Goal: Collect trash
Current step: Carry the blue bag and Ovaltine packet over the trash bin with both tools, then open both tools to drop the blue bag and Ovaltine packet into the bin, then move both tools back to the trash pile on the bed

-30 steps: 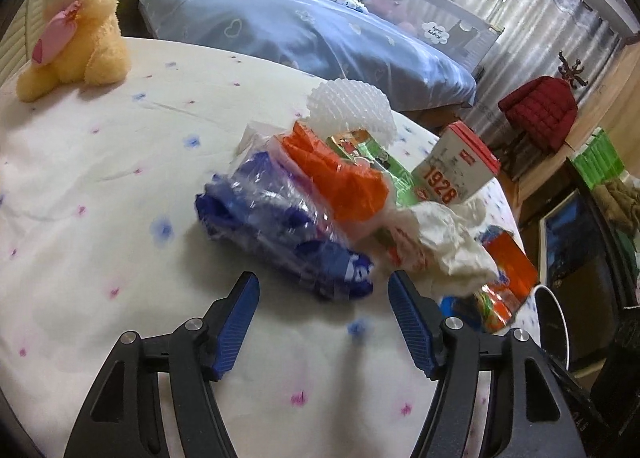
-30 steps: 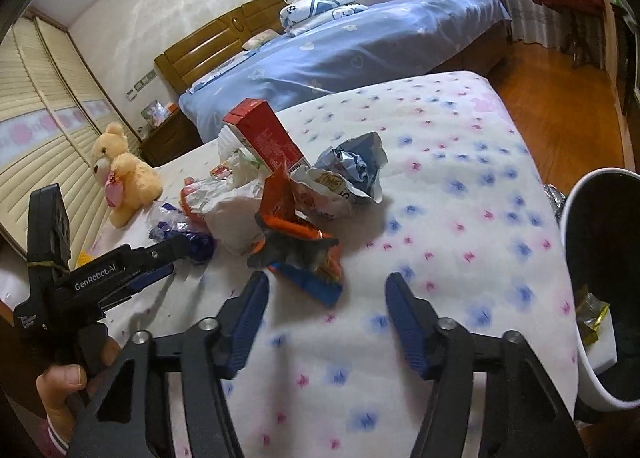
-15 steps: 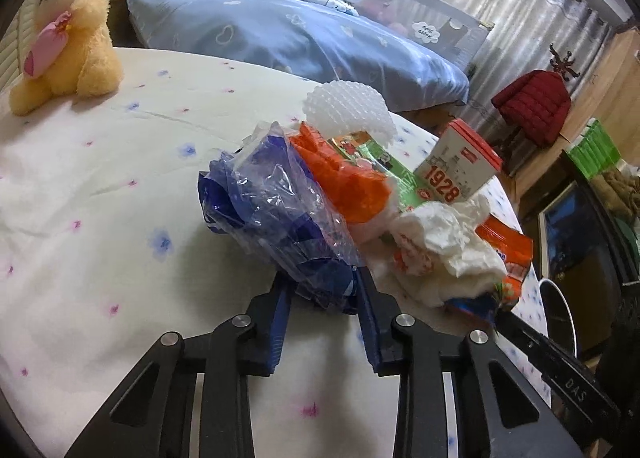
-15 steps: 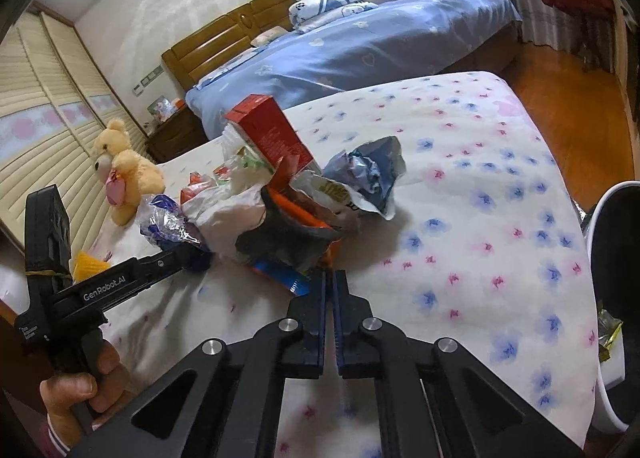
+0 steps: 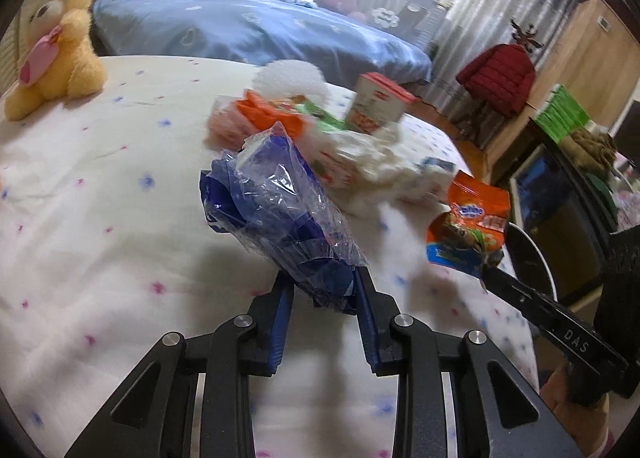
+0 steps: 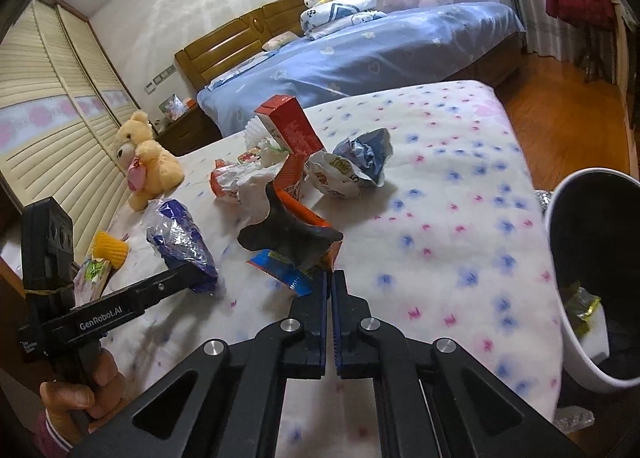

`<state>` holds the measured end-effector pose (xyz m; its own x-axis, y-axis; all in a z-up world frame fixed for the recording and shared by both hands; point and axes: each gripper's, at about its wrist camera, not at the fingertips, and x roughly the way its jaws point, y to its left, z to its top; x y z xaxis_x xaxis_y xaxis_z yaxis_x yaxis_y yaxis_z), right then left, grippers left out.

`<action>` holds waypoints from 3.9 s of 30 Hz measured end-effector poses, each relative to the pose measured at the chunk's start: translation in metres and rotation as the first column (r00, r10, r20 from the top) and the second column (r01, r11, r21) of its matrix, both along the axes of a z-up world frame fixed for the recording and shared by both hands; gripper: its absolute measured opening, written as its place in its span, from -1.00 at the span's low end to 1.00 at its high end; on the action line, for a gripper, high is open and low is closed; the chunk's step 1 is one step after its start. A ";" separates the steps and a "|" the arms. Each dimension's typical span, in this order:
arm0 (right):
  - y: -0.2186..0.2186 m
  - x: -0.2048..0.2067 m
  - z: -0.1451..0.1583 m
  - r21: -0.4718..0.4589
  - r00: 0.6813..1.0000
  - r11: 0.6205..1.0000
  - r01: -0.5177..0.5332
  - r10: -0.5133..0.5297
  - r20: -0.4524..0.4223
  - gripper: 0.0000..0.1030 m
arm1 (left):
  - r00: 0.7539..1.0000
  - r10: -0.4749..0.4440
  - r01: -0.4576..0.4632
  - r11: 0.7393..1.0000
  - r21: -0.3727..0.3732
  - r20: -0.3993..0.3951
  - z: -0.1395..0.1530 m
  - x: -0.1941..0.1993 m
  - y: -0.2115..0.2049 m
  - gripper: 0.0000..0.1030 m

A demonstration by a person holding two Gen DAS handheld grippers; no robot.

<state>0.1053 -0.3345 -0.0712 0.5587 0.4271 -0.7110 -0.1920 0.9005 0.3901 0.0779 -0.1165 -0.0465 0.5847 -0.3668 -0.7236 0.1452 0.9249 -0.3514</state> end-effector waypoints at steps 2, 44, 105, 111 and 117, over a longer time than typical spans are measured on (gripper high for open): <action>-0.006 -0.006 0.003 0.001 1.000 1.000 0.011 -0.011 0.006 -0.97 | 1.000 -0.022 0.022 1.000 -0.005 0.002 0.003 -0.005 -0.006 -0.44; -0.181 -0.071 0.009 -0.052 0.922 0.921 0.387 -0.386 0.023 -0.97 | 0.903 -0.429 0.429 0.900 0.080 -0.010 0.007 0.030 -0.203 -0.44; -0.131 -0.036 0.016 -0.026 0.959 0.959 0.283 -0.284 -0.006 0.36 | 0.980 -0.196 0.188 0.968 0.164 0.034 0.000 -0.019 -0.129 0.11; -0.094 -0.023 0.013 -0.022 0.977 0.977 0.213 -0.213 -0.002 0.37 | 0.994 -0.108 0.103 0.980 0.170 0.024 -0.002 -0.021 -0.094 0.14; -0.065 -0.009 0.005 -0.023 0.987 0.987 0.158 -0.159 -0.003 0.37 | 1.000 -0.015 0.011 0.984 0.177 0.024 0.001 -0.017 -0.058 0.14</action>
<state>0.0965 -0.3992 -0.0665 0.6142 0.3173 -0.7225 -0.0442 0.9280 0.3700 0.0605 -0.1749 -0.0453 0.5994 -0.2421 -0.7630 0.1645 0.9701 -0.1786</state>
